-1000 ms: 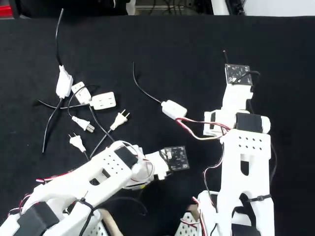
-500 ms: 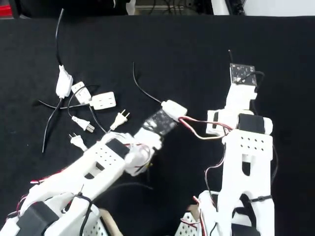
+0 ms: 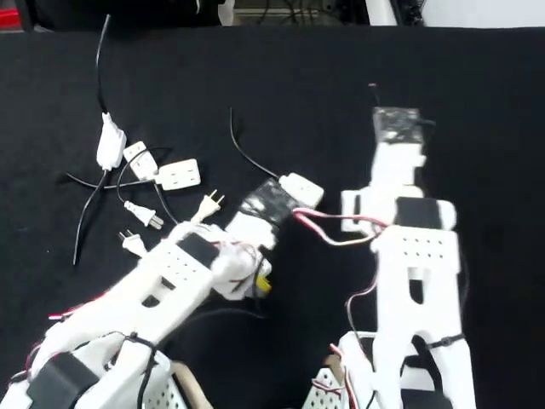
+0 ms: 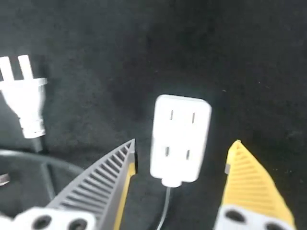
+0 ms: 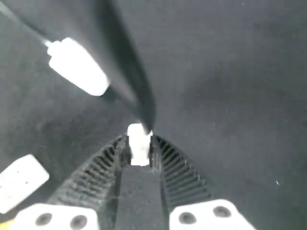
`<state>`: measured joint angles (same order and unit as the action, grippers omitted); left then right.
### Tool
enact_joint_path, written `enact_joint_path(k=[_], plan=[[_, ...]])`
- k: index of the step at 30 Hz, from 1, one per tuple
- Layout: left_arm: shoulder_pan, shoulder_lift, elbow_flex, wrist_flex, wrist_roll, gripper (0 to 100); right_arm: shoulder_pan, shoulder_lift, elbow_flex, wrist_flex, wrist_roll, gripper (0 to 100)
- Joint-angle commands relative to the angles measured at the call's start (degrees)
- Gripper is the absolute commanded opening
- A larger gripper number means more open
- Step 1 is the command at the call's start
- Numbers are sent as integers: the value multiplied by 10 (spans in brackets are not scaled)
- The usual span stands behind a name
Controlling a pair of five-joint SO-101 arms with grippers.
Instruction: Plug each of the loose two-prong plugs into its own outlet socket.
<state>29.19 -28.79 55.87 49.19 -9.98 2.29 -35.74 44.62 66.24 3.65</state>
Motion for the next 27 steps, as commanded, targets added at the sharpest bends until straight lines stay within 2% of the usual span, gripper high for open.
enact_joint_path(k=[1, 7, 11, 14, 20, 27], plan=[[-54, -97, -37, 65, 3, 303, -61, -6, 19, -25, 28, 11], [-137, -364, -15, 204, -58, 300, -151, -37, 92, -89, 27, 11], [-247, -493, 71, 201, -99, 300, -220, -145, 175, -133, 26, 11], [-303, -545, 152, 190, -135, 300, -271, -258, 246, -147, 26, 11], [-344, -622, 242, 191, -172, 300, -342, -457, 407, -230, 26, 11], [-359, -709, 324, 244, -241, 300, -363, -524, 442, -185, 30, 11]])
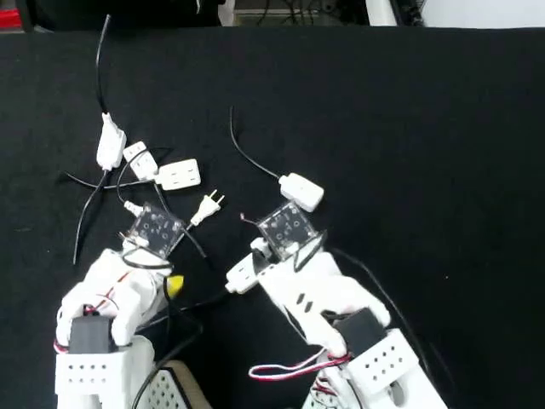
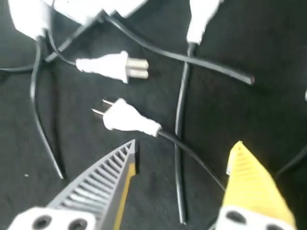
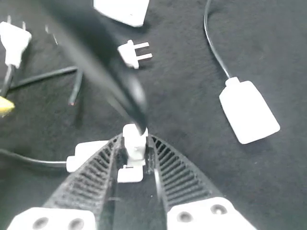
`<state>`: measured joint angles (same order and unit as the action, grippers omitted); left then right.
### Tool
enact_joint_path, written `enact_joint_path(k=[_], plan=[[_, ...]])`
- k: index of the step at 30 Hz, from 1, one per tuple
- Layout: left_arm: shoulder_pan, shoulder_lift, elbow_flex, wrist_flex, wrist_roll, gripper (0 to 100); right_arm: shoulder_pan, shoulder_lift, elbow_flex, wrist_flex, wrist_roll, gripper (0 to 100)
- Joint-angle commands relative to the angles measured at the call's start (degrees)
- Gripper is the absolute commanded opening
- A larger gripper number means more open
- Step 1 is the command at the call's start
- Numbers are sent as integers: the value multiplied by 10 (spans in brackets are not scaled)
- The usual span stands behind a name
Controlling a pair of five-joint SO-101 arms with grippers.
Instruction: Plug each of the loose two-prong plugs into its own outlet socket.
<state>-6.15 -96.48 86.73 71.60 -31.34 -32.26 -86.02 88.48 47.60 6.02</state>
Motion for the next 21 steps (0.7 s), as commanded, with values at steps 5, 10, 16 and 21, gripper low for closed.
enact_joint_path(k=[5, 10, 16, 21], plan=[[-7, -84, 63, 40, -72, 300, -46, -20, 24, -11, 4, 11], [-6, -78, 66, 39, -74, 300, -45, -11, 7, 12, 4, 11], [-6, -78, 67, 39, -74, 300, -34, 32, 4, -4, 4, 11], [-6, -78, 68, 40, -74, 300, 19, 87, 11, -68, 8, 11]])
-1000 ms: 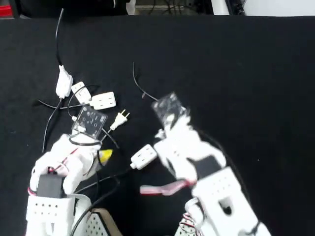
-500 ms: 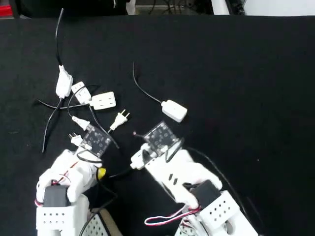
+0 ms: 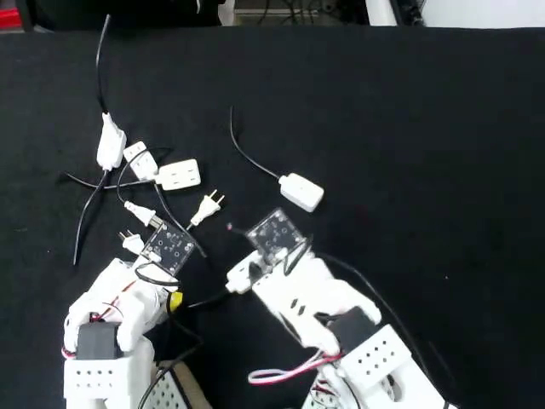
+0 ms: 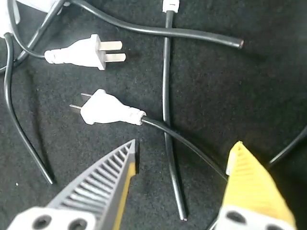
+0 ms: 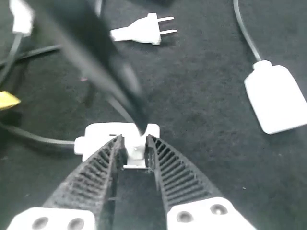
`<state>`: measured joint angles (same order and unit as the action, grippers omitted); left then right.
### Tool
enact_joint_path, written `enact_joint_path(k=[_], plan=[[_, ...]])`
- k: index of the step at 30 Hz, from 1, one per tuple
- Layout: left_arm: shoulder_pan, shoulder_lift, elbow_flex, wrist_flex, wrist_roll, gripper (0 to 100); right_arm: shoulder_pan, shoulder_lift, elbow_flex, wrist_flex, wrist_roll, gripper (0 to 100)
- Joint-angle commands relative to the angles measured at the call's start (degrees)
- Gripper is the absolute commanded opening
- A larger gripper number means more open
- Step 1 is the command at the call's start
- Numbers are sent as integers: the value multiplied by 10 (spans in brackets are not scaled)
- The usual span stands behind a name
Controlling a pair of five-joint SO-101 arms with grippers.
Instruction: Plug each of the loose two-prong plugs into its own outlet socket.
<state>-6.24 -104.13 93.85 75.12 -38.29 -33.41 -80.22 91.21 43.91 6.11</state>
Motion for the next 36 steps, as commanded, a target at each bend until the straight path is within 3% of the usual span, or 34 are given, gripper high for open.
enact_joint_path(k=[1, 24, 28, 32, 36], plan=[[-5, -2, -3, 4, -4, 300, 31, 41, -16, -37, 7, 11], [10, -2, -7, 4, 0, 300, -9, 97, -6, -47, 13, 13], [49, -2, -7, 5, 36, 300, -15, 97, -15, -21, 14, 27], [55, -2, -19, 4, 62, 300, -55, 97, -18, 9, 10, 50], [58, -2, -36, 1, 102, 300, -50, 96, -20, 11, 10, 41]])
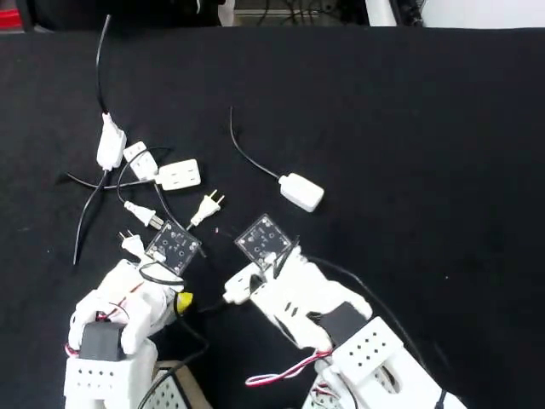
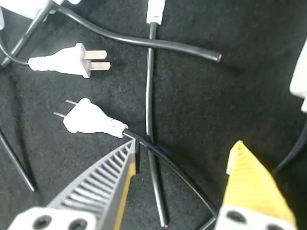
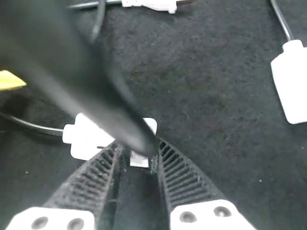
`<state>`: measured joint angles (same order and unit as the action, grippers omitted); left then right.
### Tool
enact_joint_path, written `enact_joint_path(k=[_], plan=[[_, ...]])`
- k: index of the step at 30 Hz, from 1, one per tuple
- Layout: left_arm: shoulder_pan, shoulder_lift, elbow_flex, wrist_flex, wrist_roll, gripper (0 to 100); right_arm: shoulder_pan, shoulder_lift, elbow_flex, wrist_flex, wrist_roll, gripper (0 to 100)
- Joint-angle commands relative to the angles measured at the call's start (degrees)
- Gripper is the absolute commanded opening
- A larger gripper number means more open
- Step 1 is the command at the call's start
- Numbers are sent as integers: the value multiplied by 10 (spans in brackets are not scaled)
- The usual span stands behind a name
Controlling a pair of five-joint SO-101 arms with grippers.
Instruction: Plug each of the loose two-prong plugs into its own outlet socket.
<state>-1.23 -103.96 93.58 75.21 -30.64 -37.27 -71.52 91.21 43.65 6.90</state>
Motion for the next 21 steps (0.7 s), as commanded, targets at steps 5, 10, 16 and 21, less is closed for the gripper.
enact_joint_path(k=[5, 10, 16, 21], plan=[[29, -4, -36, -40, 29, 304, 40, 4, -51, 18, -7, 148], [160, 1, -36, -62, 27, 304, 55, 7, -142, 113, -10, 277], [213, 42, -48, -106, 31, 304, 55, 9, -221, 235, -5, 200], [249, 158, -91, -183, 87, 304, 76, 10, -225, 249, 49, 109]])
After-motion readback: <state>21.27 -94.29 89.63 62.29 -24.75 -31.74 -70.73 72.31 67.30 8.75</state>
